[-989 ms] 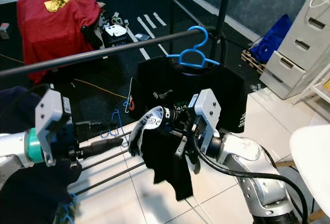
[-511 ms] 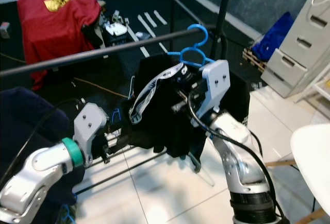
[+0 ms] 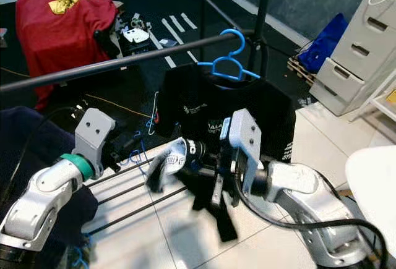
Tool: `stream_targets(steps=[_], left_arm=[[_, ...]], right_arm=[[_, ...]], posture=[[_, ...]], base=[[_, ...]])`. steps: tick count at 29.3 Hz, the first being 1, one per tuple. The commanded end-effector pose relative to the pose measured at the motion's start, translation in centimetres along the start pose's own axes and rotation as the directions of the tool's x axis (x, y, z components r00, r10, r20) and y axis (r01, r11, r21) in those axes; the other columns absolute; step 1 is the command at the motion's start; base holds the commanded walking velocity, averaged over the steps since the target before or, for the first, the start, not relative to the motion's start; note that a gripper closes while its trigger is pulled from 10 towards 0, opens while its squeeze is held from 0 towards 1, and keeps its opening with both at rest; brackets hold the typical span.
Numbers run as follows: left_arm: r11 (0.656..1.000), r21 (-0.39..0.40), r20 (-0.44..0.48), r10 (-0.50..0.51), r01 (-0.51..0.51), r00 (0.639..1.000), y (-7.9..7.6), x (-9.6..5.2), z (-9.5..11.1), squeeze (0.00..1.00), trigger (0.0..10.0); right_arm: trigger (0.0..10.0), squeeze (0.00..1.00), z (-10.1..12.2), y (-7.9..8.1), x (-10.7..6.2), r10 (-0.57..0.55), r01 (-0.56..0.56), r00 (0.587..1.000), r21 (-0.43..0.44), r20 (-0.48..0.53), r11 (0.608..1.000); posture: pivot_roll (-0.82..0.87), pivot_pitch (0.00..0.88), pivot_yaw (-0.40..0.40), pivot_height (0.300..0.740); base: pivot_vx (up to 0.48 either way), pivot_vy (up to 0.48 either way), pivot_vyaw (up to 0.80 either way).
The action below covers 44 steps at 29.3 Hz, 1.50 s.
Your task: Hang hanger
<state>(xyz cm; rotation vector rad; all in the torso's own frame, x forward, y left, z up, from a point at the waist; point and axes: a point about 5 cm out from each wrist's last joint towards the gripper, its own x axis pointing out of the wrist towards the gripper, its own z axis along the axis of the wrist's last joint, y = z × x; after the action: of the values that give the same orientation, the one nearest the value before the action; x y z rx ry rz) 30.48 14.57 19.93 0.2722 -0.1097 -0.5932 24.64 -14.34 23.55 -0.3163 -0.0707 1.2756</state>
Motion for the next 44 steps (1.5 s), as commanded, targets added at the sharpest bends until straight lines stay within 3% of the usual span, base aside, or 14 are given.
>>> stream_targets(steps=[1,4,6,11,13,17,24,25,26,38,41,42,43,44], left_arm=[[0.993,-0.013,-0.010,-0.120,0.120,0.993,0.0,-1.7,-0.1,0.00,10.0],[0.984,0.009,-0.028,-0.178,0.178,0.984,0.1,-2.6,-0.1,0.00,10.0],[0.973,0.047,-0.074,-0.220,0.224,0.973,1.1,-4.0,-0.5,0.00,10.0],[0.979,0.085,-0.100,-0.178,0.187,0.979,2.8,-4.3,-0.4,0.00,10.0],[0.970,0.078,-0.101,-0.223,0.231,0.969,2.3,-4.3,-0.4,0.00,10.0],[0.937,0.033,-0.091,-0.344,0.348,0.935,-0.3,-4.0,-0.6,0.00,10.0],[0.892,-0.066,-0.047,-0.451,0.448,0.891,-3.5,-3.5,-1.0,0.00,10.0],[0.892,-0.066,-0.047,-0.451,0.448,0.891,-3.5,-3.5,-1.0,0.00,10.0],[0.858,-0.094,-0.048,-0.511,0.505,0.858,-3.9,-4.1,-1.1,0.00,10.0],[0.849,-0.091,-0.100,-0.527,0.520,0.844,-2.9,-4.8,-1.8,0.00,10.0],[0.798,-0.178,0.021,-0.582,0.576,0.813,-2.9,-5.3,0.1,0.00,10.0],[0.798,-0.178,0.021,-0.582,0.576,0.813,-2.9,-5.3,0.1,0.00,10.0],[0.775,-0.191,0.056,-0.603,0.602,0.795,-3.0,-5.4,0.7,0.00,10.0],[0.771,-0.171,0.078,-0.611,0.614,0.788,-3.8,-4.8,1.1,0.00,10.0]], right_arm=[[0.0,0.00,-1.0,-0.4,-0.6,-0.014,0.008,0.996,-0.060,-0.085,0.998],[0.0,0.00,-1.2,-1.0,-0.9,-0.040,0.029,0.993,-0.092,-0.115,0.995],[0.0,0.00,-1.3,-1.9,-1.2,-0.080,0.057,0.986,-0.154,-0.149,0.986],[0.0,0.00,-0.2,-2.2,-0.3,-0.082,0.063,0.992,-0.189,-0.097,0.980],[0.0,0.00,0.1,-2.2,0.2,-0.079,0.062,0.994,-0.208,-0.072,0.976],[0.0,0.00,0.7,-2.4,1.2,-0.089,0.082,0.996,-0.262,-0.013,0.962],[0.0,0.00,1.4,-2.6,0.6,-0.101,0.097,0.995,-0.308,0.003,0.946],[0.0,0.00,1.4,-2.6,0.6,-0.101,0.097,0.995,-0.308,0.003,0.946],[0.0,0.00,1.3,-2.7,0.1,-0.100,0.088,0.995,-0.316,-0.020,0.945],[0.0,0.00,2.3,-3.0,1.0,-0.075,0.077,0.997,-0.348,0.017,0.934],[0.0,0.00,2.4,-3.1,1.4,-0.060,0.066,0.998,-0.353,0.028,0.933],[0.0,0.00,2.4,-3.1,1.4,-0.060,0.066,0.998,-0.353,0.028,0.933],[0.0,0.00,2.5,-3.2,1.5,-0.057,0.065,0.998,-0.352,0.032,0.934],[0.0,0.00,2.6,-3.3,1.8,-0.056,0.070,0.997,-0.350,0.047,0.934]], posture=[[-0.20,0.156,0.112,0.740],[-0.20,0.156,0.112,0.740],[-0.19,0.154,0.115,0.740],[-0.19,0.154,0.113,0.740],[-0.19,0.154,0.112,0.740],[-0.19,0.157,0.111,0.740],[-0.21,0.165,0.111,0.740],[-0.21,0.165,0.111,0.740],[-0.22,0.166,0.113,0.740],[-0.21,0.163,0.119,0.740],[-0.21,0.161,0.116,0.740],[-0.21,0.161,0.116,0.740],[-0.20,0.160,0.115,0.740],[-0.21,0.158,0.118,0.740]], base=[[0.000,0.000,0.00],[0.000,0.000,0.00],[0.000,0.000,0.00],[0.000,0.000,0.00],[0.000,0.000,0.00],[0.000,0.000,0.00],[0.000,0.000,0.00],[0.000,0.000,0.00],[0.000,0.000,0.00],[0.000,0.000,0.00],[0.000,0.000,0.00],[0.000,0.000,0.00],[0.000,0.000,0.00],[0.000,0.000,0.00]])
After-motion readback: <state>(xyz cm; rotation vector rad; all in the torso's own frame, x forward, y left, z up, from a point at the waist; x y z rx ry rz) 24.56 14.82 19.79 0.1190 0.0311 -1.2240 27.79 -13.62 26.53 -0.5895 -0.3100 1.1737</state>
